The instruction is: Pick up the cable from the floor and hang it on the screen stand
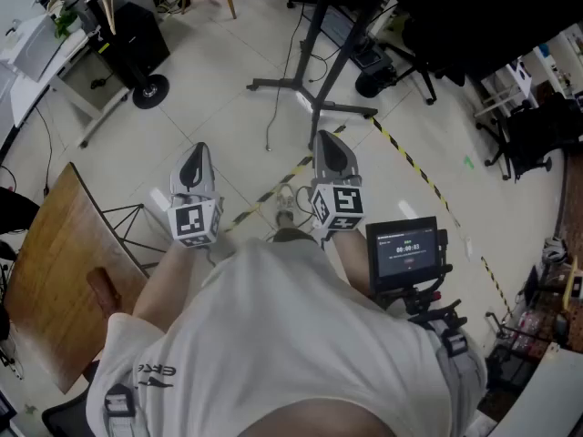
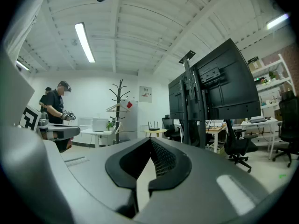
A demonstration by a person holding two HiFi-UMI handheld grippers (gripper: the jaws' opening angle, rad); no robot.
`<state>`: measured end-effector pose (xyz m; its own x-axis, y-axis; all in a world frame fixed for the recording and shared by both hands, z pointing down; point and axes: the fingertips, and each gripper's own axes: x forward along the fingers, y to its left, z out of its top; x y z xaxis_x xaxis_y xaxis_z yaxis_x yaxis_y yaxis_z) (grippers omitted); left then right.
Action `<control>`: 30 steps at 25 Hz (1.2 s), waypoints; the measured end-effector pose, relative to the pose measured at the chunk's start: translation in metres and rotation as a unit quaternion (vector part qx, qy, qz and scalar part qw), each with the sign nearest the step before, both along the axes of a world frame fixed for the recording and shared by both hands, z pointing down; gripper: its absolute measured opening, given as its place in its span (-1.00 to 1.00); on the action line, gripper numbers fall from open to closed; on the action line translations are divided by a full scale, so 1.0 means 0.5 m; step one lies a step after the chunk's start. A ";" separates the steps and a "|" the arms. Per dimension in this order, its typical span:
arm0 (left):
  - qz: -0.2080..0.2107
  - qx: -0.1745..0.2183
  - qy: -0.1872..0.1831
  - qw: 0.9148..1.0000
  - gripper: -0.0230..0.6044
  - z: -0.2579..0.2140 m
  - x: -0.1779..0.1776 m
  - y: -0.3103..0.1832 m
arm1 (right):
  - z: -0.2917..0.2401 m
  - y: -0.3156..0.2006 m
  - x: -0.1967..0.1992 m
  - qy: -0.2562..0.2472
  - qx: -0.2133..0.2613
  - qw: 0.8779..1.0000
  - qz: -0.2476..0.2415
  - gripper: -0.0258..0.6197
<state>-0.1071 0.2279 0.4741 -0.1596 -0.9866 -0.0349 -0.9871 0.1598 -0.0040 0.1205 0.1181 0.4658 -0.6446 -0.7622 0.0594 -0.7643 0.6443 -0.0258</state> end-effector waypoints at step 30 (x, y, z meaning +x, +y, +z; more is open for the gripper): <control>0.008 -0.040 0.008 0.999 -0.92 -0.005 -0.119 -0.646 | 0.024 -0.609 -0.112 0.023 -0.041 0.999 0.006 -0.88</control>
